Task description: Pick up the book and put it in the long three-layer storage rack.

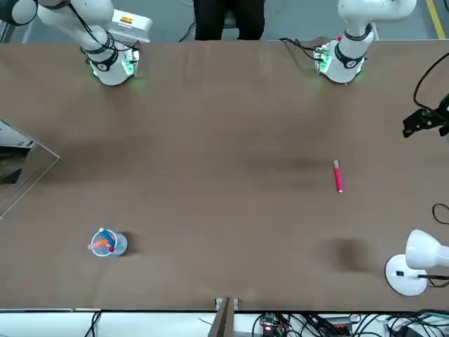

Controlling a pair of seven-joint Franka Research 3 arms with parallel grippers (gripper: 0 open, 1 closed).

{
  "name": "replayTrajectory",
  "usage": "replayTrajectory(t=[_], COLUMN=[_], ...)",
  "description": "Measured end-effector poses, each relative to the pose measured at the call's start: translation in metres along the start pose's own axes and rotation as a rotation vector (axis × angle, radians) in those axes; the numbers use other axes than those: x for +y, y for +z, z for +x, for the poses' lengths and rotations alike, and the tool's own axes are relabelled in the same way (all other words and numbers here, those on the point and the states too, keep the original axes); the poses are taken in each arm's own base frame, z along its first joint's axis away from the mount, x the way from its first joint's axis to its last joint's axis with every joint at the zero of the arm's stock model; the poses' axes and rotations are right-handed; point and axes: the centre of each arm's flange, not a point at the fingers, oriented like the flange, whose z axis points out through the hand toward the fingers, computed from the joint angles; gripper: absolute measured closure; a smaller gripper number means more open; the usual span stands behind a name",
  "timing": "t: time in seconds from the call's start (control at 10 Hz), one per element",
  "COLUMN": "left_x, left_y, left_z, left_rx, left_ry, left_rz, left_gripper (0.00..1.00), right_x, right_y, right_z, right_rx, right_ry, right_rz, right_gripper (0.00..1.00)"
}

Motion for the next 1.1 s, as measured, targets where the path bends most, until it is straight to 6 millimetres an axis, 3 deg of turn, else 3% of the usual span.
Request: replayTrajectory(t=[1.1], left_x=[-0.001], left_y=[0.003], left_z=[0.001], left_rx=[-0.005], left_ry=[0.000], left_rz=[0.000], left_gripper=[0.00], right_x=[-0.005], right_y=[0.013], right_z=[0.017], right_rx=[0.047], right_ry=[-0.013], right_rz=[-0.030], right_gripper=[0.85])
